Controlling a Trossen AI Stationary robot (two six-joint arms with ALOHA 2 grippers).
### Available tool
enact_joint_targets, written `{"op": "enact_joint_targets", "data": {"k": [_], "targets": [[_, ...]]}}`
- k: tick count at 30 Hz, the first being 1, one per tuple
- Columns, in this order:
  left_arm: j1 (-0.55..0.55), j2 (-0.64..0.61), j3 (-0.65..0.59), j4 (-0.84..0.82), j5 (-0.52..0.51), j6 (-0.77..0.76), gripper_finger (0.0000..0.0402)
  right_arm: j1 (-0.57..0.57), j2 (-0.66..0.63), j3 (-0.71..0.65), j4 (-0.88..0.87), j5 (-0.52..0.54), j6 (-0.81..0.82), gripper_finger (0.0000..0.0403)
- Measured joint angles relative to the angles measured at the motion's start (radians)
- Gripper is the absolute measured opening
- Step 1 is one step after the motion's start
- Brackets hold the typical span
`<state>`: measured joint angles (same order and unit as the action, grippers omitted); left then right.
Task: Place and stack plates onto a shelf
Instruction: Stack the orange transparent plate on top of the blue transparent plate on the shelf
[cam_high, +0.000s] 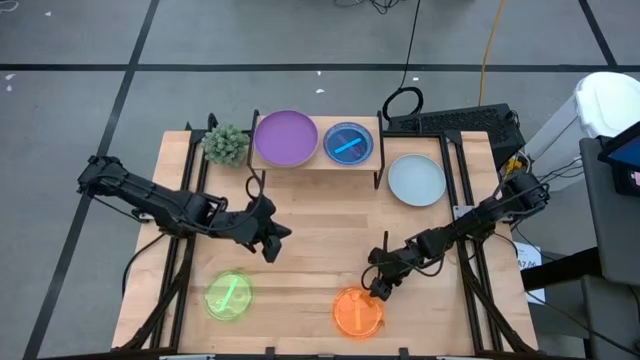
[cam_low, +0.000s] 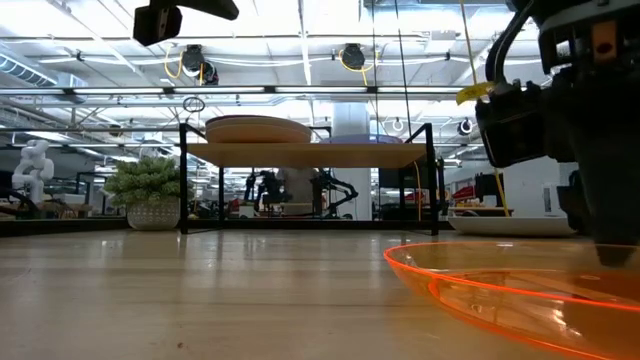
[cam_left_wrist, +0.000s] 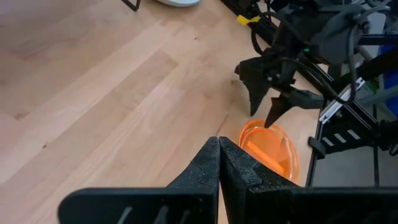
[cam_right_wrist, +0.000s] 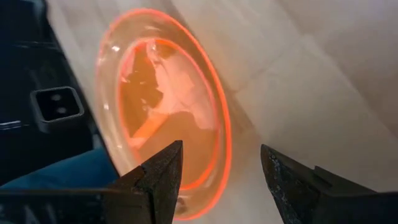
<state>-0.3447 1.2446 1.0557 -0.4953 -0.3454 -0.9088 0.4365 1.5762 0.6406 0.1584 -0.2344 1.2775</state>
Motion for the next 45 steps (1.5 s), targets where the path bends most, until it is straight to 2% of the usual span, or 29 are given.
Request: {"op": "enact_joint_targets", "data": {"k": [13,31,38,45], "targets": [[0.000,0.000,0.000,0.000,-0.001,0.009,0.0003,0.063,0.077,0.002,0.097,0.003,0.066,0.0187],[0.000,0.000,0.000,0.000,-0.025,-0.003,0.0003,0.073,0.099,0.000,0.111,0.024,0.072,0.0009],[0.000,0.000,0.000,-0.001,-0.033,0.018,0.0003,0.073,0.084,-0.002,0.118,0.001,0.075,0.0007],[0.000,0.000,0.000,-0.006,-0.068,0.061,0.0003,0.060,0.000,-0.002,0.123,-0.002,0.085,0.0001]]}}
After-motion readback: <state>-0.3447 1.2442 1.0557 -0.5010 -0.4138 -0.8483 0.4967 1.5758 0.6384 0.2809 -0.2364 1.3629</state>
